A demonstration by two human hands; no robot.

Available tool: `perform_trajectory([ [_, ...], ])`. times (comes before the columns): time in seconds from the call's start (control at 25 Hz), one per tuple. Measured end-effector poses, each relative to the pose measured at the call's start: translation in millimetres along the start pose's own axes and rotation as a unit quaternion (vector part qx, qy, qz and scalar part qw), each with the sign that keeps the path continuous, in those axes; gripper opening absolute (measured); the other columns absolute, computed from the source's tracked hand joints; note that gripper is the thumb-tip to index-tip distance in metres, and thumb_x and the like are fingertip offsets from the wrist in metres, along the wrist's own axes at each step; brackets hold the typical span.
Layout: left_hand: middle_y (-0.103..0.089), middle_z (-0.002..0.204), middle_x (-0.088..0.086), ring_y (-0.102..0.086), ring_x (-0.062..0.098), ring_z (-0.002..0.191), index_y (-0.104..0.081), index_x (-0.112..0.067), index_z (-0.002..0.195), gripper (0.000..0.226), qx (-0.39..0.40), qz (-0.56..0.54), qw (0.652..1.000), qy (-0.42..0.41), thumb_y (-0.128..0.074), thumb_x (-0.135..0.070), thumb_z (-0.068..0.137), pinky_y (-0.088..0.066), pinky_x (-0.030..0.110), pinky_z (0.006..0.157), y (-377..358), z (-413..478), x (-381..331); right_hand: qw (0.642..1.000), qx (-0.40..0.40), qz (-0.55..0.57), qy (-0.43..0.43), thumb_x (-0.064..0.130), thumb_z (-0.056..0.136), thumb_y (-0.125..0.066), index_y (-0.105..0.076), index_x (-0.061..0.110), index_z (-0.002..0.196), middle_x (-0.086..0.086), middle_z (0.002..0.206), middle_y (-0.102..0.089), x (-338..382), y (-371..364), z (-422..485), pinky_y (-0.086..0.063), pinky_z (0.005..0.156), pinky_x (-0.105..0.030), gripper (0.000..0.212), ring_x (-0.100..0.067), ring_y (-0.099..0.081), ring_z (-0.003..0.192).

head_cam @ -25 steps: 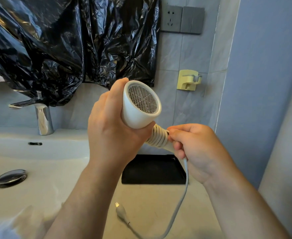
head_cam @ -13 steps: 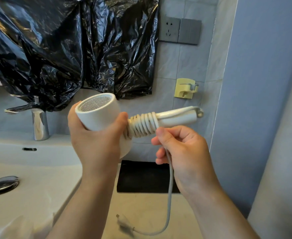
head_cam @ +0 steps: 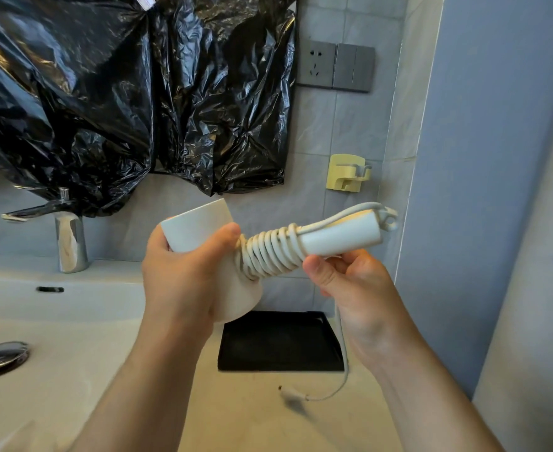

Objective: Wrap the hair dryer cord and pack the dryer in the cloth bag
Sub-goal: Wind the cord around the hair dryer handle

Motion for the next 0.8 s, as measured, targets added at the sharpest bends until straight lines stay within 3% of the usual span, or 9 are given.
perform_trajectory([
  [0.12, -0.070, 0.093, 0.010, -0.068, 0.022, 0.073, -0.062, -0.013, 0.111, 0.061, 0.032, 0.015, 0.999, 0.040, -0.081, -0.032, 0.057, -0.057, 0.039, 0.057, -1.0, 1.6, 4.1, 0.998, 0.055, -0.026, 0.035, 0.036, 0.066, -0.076, -0.072, 0.018, 0.097, 0.004, 0.094, -0.076, 3.2, 2.0, 1.2, -0.051, 0.078, -0.015, 0.036, -0.006, -0.069, 0.094],
  [0.32, -0.067, 0.085, 0.012, -0.067, 0.027, 0.068, -0.061, -0.007, 0.110, 0.060, 0.107, 0.023, 0.989, 0.101, -0.079, -0.035, 0.060, -0.055, 0.040, 0.057, -1.2, 4.1, 9.8, 0.994, 0.073, -0.040, 0.076, 0.034, 0.065, -0.075, -0.072, 0.021, 0.094, 0.008, 0.088, -0.077, 9.7, 5.0, -1.5, -0.051, 0.077, -0.015, 0.031, -0.005, -0.070, 0.090],
  [0.52, -0.067, 0.086, 0.017, -0.067, 0.032, 0.071, -0.062, -0.006, 0.108, 0.059, 0.166, 0.048, 0.974, 0.148, -0.078, -0.037, 0.060, -0.054, 0.042, 0.059, 1.5, 5.4, 12.9, 0.991, 0.120, -0.021, 0.046, 0.019, 0.064, -0.072, -0.078, 0.028, 0.085, 0.007, 0.087, -0.077, 10.8, 6.8, -3.5, -0.052, 0.078, -0.016, 0.023, -0.005, -0.070, 0.090],
  [0.72, -0.070, 0.088, 0.012, -0.069, 0.028, 0.073, -0.062, -0.015, 0.106, 0.062, 0.170, 0.098, 0.977, 0.085, -0.083, -0.032, 0.050, -0.058, 0.043, 0.060, 10.2, 7.1, -2.6, 0.973, 0.202, -0.107, -0.009, -0.003, 0.078, -0.070, -0.077, 0.038, 0.089, 0.012, 0.093, -0.077, 12.2, 16.7, -8.3, -0.052, 0.077, -0.018, 0.043, -0.003, -0.069, 0.093],
  [0.8, -0.072, 0.092, 0.009, -0.071, 0.030, 0.083, -0.065, -0.029, 0.100, 0.060, 0.163, 0.134, 0.977, 0.041, -0.086, -0.030, 0.044, -0.061, 0.051, 0.069, 13.3, 6.9, -13.0, 0.961, 0.245, -0.118, -0.054, 0.003, 0.077, -0.073, -0.077, 0.033, 0.095, 0.004, 0.098, -0.077, 8.4, 15.0, -7.8, -0.054, 0.077, -0.022, 0.035, -0.009, -0.070, 0.094],
])
Point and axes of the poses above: each hand's wrist, its own z-axis towards the middle knuckle, its own y-axis out of the back of the hand, x = y × z, the point moved 4 cm from there along z, towards the middle knuckle
